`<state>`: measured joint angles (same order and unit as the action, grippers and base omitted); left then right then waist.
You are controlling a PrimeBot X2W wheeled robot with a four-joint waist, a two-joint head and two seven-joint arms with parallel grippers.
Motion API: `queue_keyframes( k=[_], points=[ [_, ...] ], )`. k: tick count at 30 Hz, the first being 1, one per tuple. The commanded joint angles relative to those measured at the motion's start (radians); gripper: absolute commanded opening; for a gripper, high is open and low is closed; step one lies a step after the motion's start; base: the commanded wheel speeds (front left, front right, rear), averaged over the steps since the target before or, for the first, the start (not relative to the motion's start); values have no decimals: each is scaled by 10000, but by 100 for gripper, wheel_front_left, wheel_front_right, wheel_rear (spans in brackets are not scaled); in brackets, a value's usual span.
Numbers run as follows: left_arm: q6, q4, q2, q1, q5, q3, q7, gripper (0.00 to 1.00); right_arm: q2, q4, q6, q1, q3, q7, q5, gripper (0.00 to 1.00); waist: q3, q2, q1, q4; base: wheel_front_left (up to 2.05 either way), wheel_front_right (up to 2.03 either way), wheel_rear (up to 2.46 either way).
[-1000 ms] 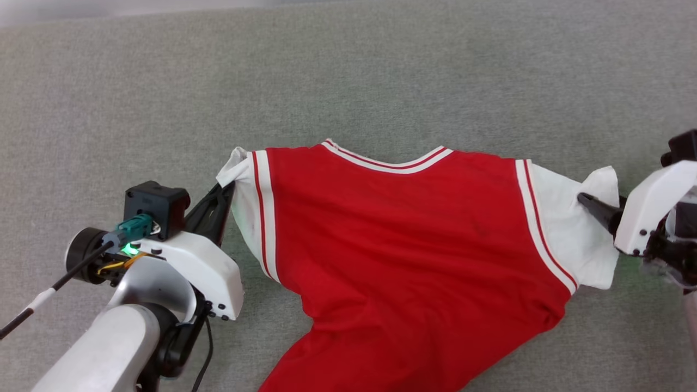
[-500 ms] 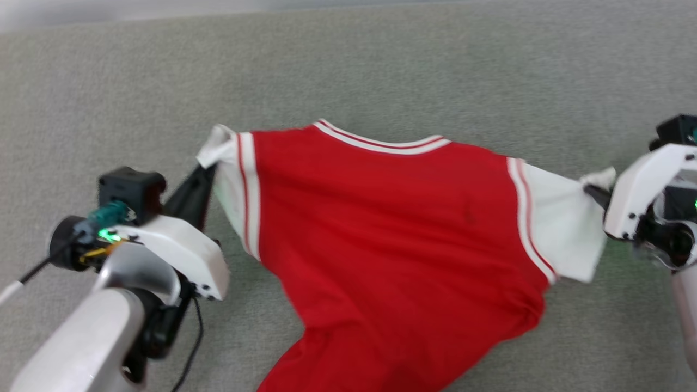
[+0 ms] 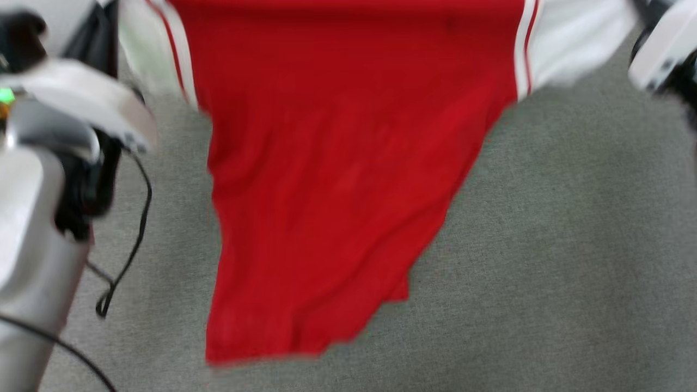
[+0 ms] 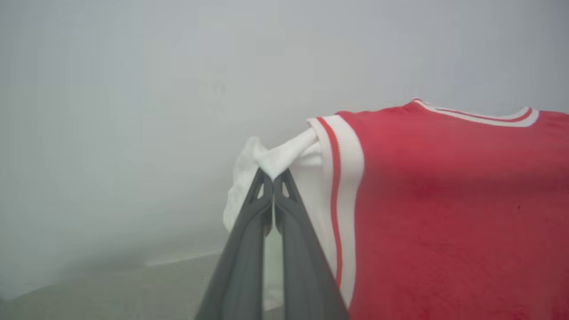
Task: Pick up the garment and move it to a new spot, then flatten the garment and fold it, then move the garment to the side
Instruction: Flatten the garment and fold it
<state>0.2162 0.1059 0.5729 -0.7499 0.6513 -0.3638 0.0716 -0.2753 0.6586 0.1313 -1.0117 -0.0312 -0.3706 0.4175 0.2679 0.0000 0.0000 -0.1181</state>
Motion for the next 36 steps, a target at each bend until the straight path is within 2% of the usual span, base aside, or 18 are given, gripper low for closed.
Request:
queue_keyframes(
  k=[1, 7, 14, 21, 27, 36],
  points=[
    [-53, 202, -21, -276, -26, 56, -89, 0, 23, 89, -10, -288, 62, 157, -111, 0, 52, 0, 0, -22, 0, 0, 0],
    [-458, 1798, -386, -2744, -288, 99, -454, 0, -82, 223, -10, -2245, 310, 1196, -273, 0, 593, 0, 0, 18, 0, 0, 0],
    [-829, 3465, -415, -5436, -760, 246, -1225, 0, -273, 206, -13, -4253, 178, 2361, -352, 0, 1366, 0, 0, -54, 0, 0, 0],
    [-1168, 4342, -258, -7418, -1040, 327, -1817, 0, -384, 274, -14, -5715, -84, 3013, -331, 0, 2323, 0, 0, -98, 0, 0, 0],
    [-1441, 4960, -450, -8043, -1009, 237, -2161, 0, -256, 531, -13, -6183, -419, 3232, 29, 0, 3214, 0, 0, 9, 0, 0, 0],
    [-2011, 6001, -973, -6876, -623, 79, -2866, 0, -234, 1108, -10, -5206, -1458, 3739, 628, 0, 3604, 0, 0, 275, 0, 0, 0]
  ],
)
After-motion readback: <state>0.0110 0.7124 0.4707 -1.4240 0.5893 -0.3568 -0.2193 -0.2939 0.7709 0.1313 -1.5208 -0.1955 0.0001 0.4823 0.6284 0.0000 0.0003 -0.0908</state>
